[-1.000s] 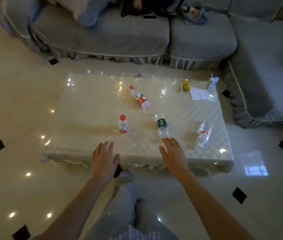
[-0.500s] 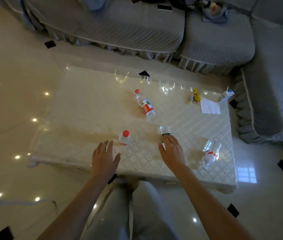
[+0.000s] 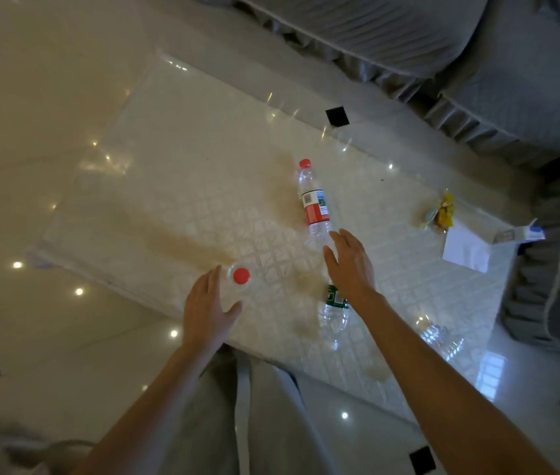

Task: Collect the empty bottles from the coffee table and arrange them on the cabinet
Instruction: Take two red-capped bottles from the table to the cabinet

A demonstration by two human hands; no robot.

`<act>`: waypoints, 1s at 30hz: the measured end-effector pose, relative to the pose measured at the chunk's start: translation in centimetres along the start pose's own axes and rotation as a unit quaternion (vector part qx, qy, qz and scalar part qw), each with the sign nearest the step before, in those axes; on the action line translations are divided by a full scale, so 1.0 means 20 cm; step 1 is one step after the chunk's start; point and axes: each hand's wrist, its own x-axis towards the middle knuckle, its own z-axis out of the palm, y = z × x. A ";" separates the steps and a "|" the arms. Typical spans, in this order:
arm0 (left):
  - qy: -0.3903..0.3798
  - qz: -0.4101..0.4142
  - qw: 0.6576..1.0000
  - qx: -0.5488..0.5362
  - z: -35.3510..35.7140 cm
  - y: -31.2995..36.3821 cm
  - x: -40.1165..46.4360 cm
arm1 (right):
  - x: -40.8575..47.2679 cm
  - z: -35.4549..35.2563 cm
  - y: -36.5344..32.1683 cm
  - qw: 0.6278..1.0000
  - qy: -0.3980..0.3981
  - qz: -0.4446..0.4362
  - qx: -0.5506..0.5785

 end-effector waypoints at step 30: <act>0.137 0.044 0.960 -0.239 0.46 -0.11 0.40 | 1.15 0.62 0.22 0.990 -0.004 0.108 0.086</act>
